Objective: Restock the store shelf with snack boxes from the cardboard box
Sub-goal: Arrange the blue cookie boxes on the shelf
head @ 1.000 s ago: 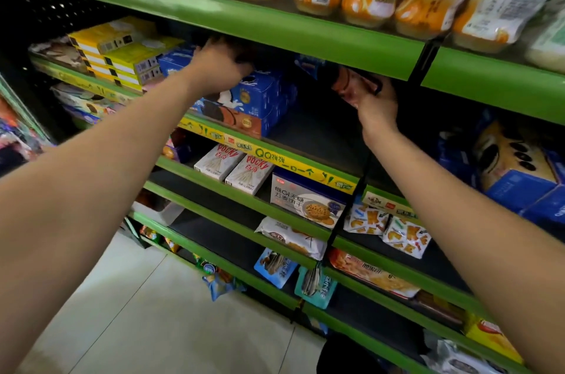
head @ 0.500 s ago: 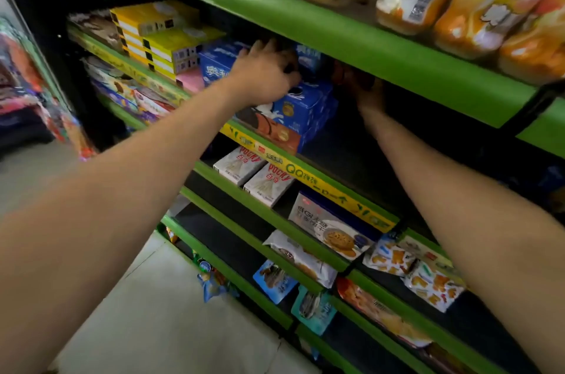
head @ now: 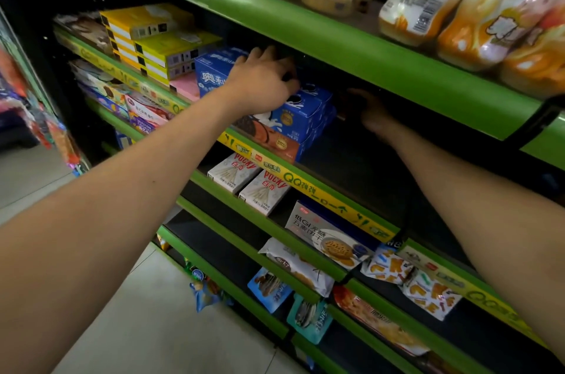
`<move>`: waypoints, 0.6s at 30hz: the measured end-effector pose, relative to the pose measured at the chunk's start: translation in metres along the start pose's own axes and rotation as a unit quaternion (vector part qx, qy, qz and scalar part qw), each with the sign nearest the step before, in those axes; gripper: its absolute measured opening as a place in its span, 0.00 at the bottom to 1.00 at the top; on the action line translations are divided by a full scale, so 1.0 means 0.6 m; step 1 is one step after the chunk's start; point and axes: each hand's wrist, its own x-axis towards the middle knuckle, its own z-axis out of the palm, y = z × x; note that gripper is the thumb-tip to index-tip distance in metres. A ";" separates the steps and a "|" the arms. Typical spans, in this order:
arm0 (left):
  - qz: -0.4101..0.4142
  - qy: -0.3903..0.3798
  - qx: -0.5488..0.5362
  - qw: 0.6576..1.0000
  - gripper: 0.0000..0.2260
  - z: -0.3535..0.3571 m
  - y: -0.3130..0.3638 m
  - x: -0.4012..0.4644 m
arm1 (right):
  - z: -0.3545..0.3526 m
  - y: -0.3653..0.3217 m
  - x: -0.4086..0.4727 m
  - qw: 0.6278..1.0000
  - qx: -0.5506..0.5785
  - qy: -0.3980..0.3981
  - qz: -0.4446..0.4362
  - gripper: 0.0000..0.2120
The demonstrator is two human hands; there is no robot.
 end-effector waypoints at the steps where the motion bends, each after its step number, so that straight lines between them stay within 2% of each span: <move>1: 0.000 0.000 0.001 1.000 0.19 0.000 -0.001 -0.001 | 0.006 -0.003 -0.009 1.000 -0.003 -0.002 0.008 0.27; 4: 0.001 0.001 0.000 1.000 0.20 -0.004 0.000 -0.003 | 0.011 -0.003 -0.009 1.000 0.000 0.009 -0.008 0.27; 7: 0.005 -0.013 0.014 1.000 0.24 -0.006 0.001 -0.005 | 0.014 -0.007 -0.008 0.998 -0.055 0.000 -0.024 0.26; 11: -0.002 -0.004 -0.007 1.000 0.19 -0.004 0.001 -0.002 | 0.020 -0.016 -0.003 0.995 -0.087 -0.007 -0.038 0.19; 13: -0.001 -0.011 0.002 1.000 0.21 -0.003 0.002 -0.001 | 0.022 -0.021 -0.004 0.994 -0.097 -0.012 -0.042 0.18; 18: -0.008 0.007 -0.006 1.000 0.18 -0.002 -0.001 -0.002 | 0.026 -0.021 -0.001 0.994 -0.094 -0.017 -0.048 0.16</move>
